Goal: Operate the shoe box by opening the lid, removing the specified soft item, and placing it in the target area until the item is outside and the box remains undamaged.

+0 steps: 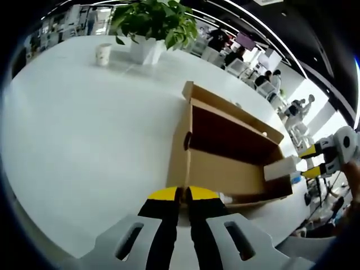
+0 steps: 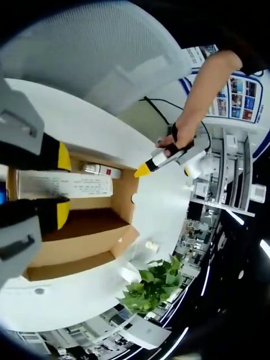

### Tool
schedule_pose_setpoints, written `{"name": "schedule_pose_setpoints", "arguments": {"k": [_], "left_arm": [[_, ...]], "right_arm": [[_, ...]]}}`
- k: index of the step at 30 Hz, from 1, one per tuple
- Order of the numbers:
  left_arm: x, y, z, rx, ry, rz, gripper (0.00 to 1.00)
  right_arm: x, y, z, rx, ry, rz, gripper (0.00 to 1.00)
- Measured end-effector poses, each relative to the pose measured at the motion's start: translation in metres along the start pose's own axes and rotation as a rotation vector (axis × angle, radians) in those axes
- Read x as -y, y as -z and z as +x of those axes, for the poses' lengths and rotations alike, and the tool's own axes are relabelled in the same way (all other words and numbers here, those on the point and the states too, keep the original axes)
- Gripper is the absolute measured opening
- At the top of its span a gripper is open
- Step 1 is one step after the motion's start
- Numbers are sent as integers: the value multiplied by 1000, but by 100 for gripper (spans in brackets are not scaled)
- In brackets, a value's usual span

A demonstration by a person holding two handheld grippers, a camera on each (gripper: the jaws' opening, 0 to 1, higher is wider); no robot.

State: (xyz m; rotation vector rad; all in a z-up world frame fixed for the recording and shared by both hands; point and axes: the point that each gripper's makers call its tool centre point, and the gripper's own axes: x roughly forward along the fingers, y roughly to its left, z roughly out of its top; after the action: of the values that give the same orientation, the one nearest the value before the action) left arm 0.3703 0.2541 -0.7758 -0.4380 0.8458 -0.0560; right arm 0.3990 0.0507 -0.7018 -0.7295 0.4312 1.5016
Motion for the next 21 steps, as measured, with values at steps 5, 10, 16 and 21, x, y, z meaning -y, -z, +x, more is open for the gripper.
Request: {"name": "schedule_pose_setpoints", "arguments": {"k": [5,10,16,21], "left_arm": [[4,2,-2,2,-6,0,3],[5,3,-3,2,-7,-3,3],[6,4,-4,-7,-15,3,3],[6,3,-4,-6,-13,-5,3]], "right_arm": [[4,-8,-16,10,4,-8,14],[12,-12,-36,31,29,-9,14],[20,-10,-63,62,53,6,14],[31,-2,-86,67,89,9,14]]}}
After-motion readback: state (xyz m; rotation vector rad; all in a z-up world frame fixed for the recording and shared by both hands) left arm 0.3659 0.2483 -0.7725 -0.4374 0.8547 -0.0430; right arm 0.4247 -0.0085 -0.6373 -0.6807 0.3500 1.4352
